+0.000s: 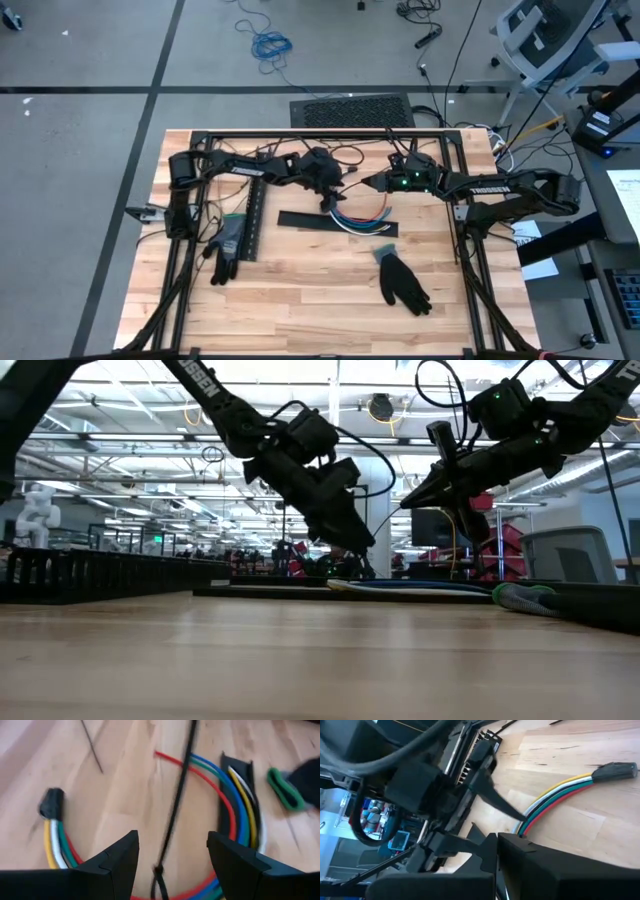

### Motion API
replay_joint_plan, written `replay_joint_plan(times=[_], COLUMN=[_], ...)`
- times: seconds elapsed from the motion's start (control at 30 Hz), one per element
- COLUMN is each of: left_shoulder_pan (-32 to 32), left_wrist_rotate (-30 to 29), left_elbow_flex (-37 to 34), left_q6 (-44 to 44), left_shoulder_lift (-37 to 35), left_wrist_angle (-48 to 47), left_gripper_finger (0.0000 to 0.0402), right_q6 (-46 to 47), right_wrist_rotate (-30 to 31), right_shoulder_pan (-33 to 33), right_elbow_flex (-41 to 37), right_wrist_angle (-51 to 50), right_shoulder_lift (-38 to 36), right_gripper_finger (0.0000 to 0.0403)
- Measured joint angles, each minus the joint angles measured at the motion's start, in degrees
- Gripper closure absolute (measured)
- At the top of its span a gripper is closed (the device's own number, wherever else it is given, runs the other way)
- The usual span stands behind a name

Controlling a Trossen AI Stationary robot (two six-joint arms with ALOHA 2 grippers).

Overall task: Ziptie cables
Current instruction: Wrap the cable wires with the black ziptie

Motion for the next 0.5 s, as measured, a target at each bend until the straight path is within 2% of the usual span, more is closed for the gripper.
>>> replay_joint_plan(times=[0.17,0.27,0.37,0.5], left_shoulder_pan=[-0.16,-0.44,-0.74,-0.72], left_wrist_rotate=[-0.37,-1.81,-3.74,-3.67], left_elbow_flex=[3.21,3.57,3.53,3.53], left_q6=[-0.14,1.33,1.84,1.87], left_shoulder_lift=[2.19,2.35,2.51,2.04], left_wrist_angle=[-0.52,-0.74,-1.35,-1.8], left_gripper_finger=[0.0172,0.0195,0.0255,0.0354], right_q6=[0.0,-0.06,-0.14,-0.37], right_wrist_rotate=[-0.09,-0.11,-0.17,-0.17], right_shoulder_pan=[0.0,-0.01,0.0,0.0], right_elbow_flex=[0.0,0.0,0.0,0.0], right_wrist_angle=[0.01,-0.03,-0.03,-0.04], right_shoulder_lift=[0.0,0.0,0.0,0.0], right_gripper_finger=[0.0403,0.0403,0.0403,0.0403])
